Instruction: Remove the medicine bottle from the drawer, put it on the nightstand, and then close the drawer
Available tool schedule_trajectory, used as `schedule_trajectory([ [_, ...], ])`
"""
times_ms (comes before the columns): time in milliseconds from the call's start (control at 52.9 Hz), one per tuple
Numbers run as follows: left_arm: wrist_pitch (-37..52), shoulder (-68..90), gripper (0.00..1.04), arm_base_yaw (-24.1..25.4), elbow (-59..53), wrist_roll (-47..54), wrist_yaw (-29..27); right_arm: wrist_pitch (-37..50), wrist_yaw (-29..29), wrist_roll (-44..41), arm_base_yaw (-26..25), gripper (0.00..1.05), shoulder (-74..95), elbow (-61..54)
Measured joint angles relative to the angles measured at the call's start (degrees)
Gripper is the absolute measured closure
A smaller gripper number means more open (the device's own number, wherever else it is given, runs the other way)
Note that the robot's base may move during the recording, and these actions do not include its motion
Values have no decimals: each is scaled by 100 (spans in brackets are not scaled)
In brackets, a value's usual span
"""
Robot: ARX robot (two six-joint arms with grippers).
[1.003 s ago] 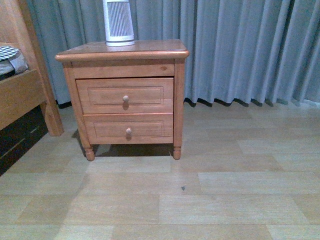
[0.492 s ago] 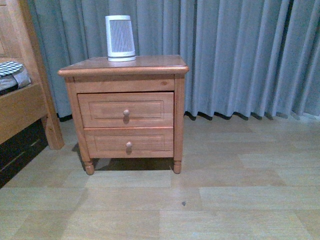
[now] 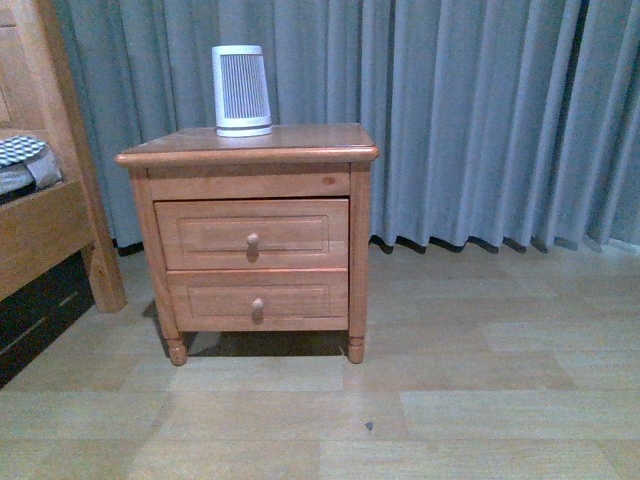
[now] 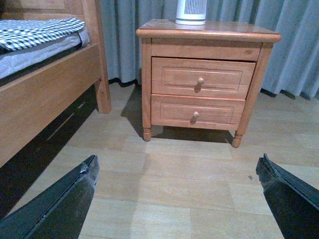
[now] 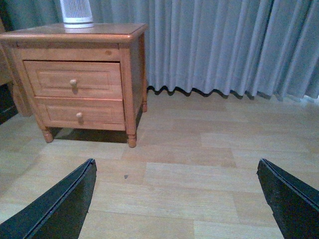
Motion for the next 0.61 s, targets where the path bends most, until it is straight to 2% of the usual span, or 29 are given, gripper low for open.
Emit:
schedule_trajectory([
  [605,0,0,7,0,0,0,0,0,0,0,0,7,0,0],
])
